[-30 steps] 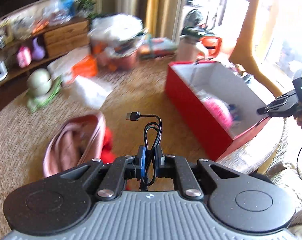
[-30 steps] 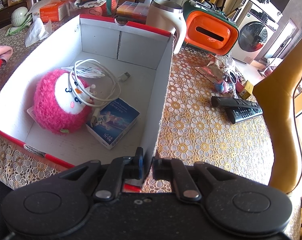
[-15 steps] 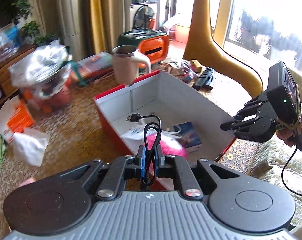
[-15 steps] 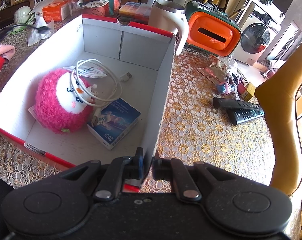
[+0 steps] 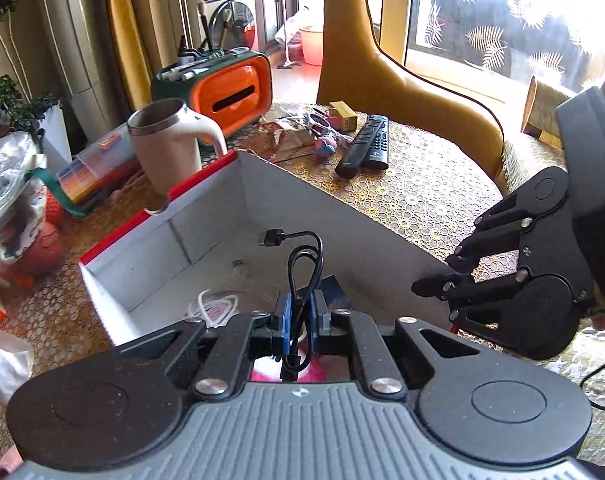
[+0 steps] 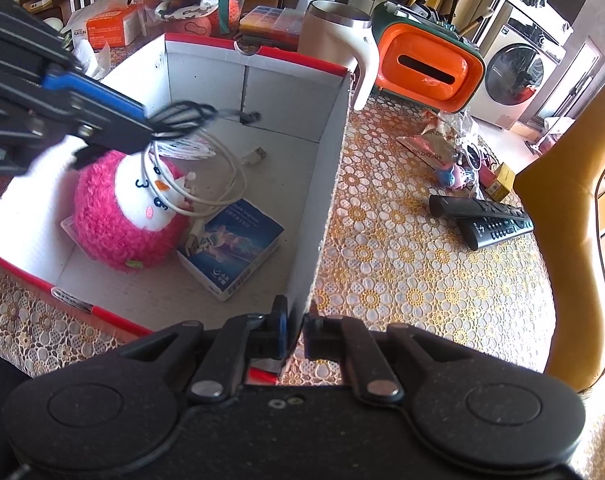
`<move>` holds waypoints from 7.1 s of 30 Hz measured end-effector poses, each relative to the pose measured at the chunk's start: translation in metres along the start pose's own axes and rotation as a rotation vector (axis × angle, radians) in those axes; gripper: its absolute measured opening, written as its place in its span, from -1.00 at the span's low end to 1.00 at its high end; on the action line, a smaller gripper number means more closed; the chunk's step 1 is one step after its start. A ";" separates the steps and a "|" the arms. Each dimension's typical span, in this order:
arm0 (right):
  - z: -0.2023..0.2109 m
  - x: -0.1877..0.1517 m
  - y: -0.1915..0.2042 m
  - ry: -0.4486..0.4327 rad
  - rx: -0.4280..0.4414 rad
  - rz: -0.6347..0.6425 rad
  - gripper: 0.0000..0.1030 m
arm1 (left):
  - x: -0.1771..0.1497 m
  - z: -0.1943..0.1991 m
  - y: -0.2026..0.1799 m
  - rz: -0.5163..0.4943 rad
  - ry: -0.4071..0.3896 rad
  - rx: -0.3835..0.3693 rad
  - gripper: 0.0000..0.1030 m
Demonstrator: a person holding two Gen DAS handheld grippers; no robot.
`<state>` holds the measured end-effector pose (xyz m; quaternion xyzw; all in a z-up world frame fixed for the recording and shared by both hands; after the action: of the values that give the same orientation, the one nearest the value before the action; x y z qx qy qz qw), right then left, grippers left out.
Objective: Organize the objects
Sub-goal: 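Carry the black cable into the shoebox and open the left tool, then move the left tool back to the braided brown cord, then grasp the braided brown cord with the left tool, then carry the brown cord into the shoebox and open the left tool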
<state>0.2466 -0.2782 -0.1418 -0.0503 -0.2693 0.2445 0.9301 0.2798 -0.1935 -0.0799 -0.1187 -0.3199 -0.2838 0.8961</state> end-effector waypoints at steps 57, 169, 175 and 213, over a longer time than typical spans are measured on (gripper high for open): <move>-0.004 0.000 -0.003 0.040 -0.005 -0.080 -0.88 | -0.015 0.021 0.033 0.111 0.009 -0.052 0.31; 0.000 0.000 0.003 0.029 -0.023 -0.061 -0.86 | -0.172 0.185 0.171 0.401 0.005 0.226 -0.85; 0.000 -0.001 0.001 0.027 -0.014 -0.066 -0.87 | -0.123 0.161 0.147 0.306 -0.016 0.178 -0.85; 0.001 -0.003 -0.002 0.006 0.042 -0.103 -0.90 | -0.020 -0.049 -0.042 -0.082 0.143 -0.087 -0.85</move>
<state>0.2443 -0.2814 -0.1421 -0.0174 -0.2637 0.2018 0.9431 0.2677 -0.2379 -0.1286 -0.1238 -0.2468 -0.3416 0.8984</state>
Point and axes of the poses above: each gripper's, at about its wrist camera, not at the fingertips, and z roughly against the way its jaws point, y to its left, x to its top, the point moved 9 cm from there along -z, roughly the way its jaws point, and after that the axes turned 5 degrees about z, right-handed, at the moved point
